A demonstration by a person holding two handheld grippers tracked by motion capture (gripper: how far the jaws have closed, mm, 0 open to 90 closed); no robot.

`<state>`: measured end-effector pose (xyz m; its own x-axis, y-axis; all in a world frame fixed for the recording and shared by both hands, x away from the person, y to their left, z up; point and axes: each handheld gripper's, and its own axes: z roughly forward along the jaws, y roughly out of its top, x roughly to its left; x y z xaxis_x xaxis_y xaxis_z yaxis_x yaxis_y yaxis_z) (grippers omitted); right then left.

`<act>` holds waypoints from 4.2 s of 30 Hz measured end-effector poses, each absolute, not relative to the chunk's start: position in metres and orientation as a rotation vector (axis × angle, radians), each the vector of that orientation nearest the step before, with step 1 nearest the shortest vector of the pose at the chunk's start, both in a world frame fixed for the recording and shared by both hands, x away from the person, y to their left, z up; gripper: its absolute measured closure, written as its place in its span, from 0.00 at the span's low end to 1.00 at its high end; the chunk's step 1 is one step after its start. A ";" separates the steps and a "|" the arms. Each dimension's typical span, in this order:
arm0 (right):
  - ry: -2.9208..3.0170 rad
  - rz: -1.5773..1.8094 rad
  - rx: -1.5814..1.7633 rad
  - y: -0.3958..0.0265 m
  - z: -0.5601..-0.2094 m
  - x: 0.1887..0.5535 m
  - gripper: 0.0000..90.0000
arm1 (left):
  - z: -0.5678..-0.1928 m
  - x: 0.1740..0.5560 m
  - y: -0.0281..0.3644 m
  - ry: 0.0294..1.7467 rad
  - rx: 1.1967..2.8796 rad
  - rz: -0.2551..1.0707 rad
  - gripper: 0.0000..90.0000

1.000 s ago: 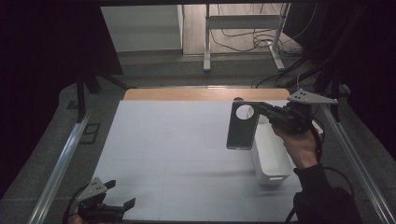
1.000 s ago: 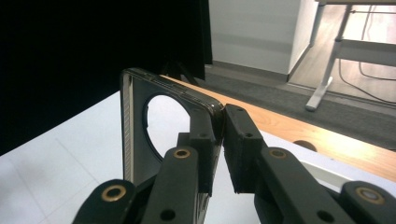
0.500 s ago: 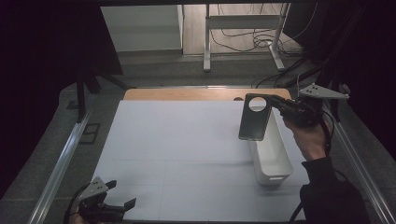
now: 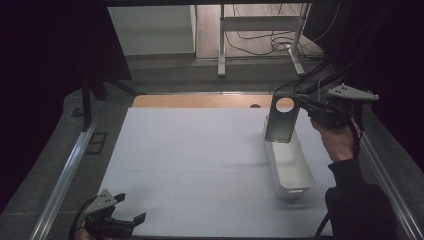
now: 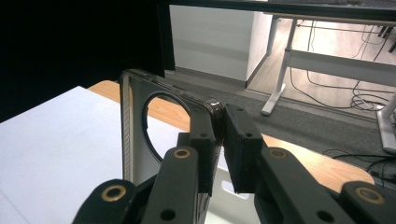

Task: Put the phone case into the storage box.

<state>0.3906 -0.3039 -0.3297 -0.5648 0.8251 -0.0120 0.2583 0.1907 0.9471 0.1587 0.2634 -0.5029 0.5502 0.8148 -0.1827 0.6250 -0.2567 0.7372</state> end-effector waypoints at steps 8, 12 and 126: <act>1.930 1.372 0.992 -0.309 -0.332 0.403 0.91 | -0.503 0.159 0.263 1.160 1.982 0.299 0.00; 1.926 1.372 0.982 -0.313 -0.334 0.411 0.91 | -0.503 0.159 0.263 1.160 1.985 0.298 0.00; 1.943 1.372 0.921 -0.330 -0.433 0.487 0.81 | -0.504 0.160 0.260 1.170 2.011 0.290 0.01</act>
<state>0.4870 -0.3300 -0.4331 -0.5918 0.8032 -0.0689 0.2035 0.2315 0.9513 0.1595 0.2604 -0.5037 0.5512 0.8154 -0.1768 0.6384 -0.2757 0.7187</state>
